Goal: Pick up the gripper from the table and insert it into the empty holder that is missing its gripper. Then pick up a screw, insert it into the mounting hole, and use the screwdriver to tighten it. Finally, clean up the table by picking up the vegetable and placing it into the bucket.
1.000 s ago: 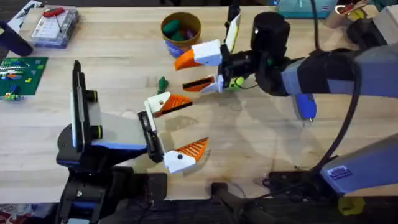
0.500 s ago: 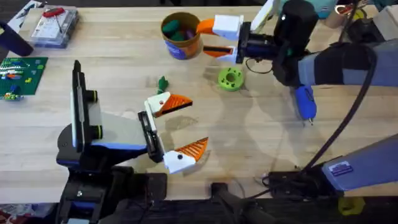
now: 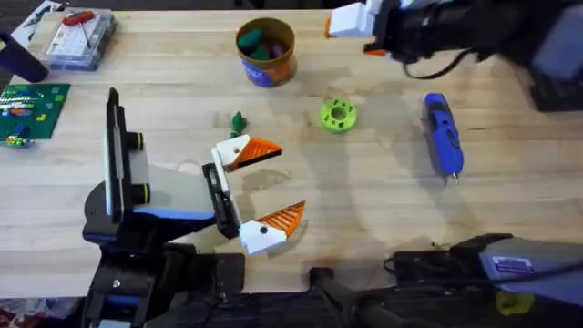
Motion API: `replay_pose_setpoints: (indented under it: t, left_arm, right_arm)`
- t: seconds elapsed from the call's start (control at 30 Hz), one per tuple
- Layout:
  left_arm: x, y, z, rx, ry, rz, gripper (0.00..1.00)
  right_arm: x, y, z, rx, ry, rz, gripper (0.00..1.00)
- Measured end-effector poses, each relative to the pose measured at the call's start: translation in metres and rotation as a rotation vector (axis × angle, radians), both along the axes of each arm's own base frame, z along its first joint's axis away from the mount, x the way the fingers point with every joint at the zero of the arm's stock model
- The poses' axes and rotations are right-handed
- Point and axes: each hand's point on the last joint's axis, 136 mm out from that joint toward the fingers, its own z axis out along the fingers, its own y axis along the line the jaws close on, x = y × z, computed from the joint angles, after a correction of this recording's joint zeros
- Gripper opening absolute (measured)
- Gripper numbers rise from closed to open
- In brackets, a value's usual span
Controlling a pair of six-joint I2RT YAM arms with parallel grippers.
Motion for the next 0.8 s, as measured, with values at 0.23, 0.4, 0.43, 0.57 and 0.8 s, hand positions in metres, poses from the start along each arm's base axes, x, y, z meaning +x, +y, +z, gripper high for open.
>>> replay_pose_setpoints:
  t: [0.23,0.4,0.43,0.57,0.8]
  left_arm:
    - [0.000,0.000,0.000,0.000,0.000,0.000,0.986]
    - [0.000,0.000,0.000,0.000,0.000,0.000,0.986]
    - [0.000,0.000,0.000,0.000,0.000,0.000,0.986]
    - [0.000,0.000,0.000,0.000,0.000,0.000,0.986]
    - [0.000,0.000,0.000,0.000,0.000,0.000,0.986]
  right_arm:
    - [-0.056,-0.038,0.042,-0.361,-0.028,0.067,0.995]
    - [-0.101,-0.048,0.037,-0.506,0.061,0.148,0.995]
    - [-0.111,-0.049,0.033,-0.528,0.092,0.169,0.995]
    - [-0.146,-0.053,0.018,-0.601,0.205,0.252,0.995]
    - [-0.161,-0.047,0.014,-0.638,0.225,0.320,0.996]
